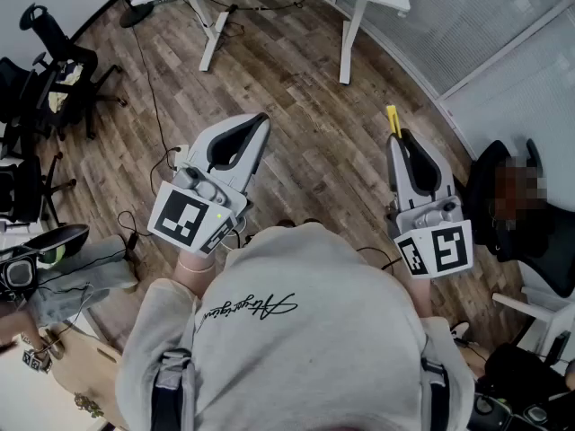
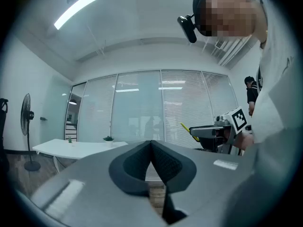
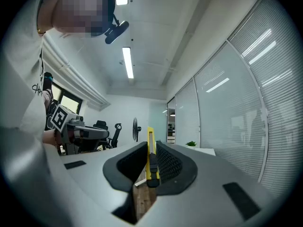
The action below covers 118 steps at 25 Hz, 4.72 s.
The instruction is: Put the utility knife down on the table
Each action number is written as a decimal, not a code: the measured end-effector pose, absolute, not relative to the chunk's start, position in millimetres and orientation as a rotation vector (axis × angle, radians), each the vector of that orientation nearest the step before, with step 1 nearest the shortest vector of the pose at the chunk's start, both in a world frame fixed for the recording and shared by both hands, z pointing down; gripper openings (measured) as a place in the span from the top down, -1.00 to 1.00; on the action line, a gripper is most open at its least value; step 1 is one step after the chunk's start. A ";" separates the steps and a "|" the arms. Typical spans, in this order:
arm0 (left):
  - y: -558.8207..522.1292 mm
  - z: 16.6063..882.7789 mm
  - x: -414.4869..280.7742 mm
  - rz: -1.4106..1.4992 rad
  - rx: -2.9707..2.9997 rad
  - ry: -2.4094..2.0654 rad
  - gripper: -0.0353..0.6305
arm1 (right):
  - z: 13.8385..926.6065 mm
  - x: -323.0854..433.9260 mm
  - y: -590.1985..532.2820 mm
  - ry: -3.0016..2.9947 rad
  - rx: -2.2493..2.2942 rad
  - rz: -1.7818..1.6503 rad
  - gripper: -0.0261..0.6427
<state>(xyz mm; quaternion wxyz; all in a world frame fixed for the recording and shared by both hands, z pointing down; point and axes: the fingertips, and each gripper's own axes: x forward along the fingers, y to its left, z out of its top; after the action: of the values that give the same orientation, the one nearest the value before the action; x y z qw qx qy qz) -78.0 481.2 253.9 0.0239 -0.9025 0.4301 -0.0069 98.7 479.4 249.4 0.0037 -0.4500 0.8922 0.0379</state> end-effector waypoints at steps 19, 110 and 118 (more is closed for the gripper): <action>488.0 263.0 -100.2 -0.025 -2.804 1.277 0.90 | 258.5 76.8 485.3 2.783 -1.421 0.101 0.74; 138.4 276.0 -24.9 -0.015 -2.779 1.325 0.90 | 260.2 123.1 127.4 2.788 -1.201 0.102 0.74; 100.3 278.3 -26.1 0.011 -2.767 1.307 0.90 | 259.4 118.0 90.1 2.795 -1.190 0.154 0.74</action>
<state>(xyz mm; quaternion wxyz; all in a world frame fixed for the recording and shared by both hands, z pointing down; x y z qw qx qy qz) -26.1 100.3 278.3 0.0407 -0.9034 0.4269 0.0037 118.0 90.1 259.4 0.0501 -0.3906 0.9178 0.0507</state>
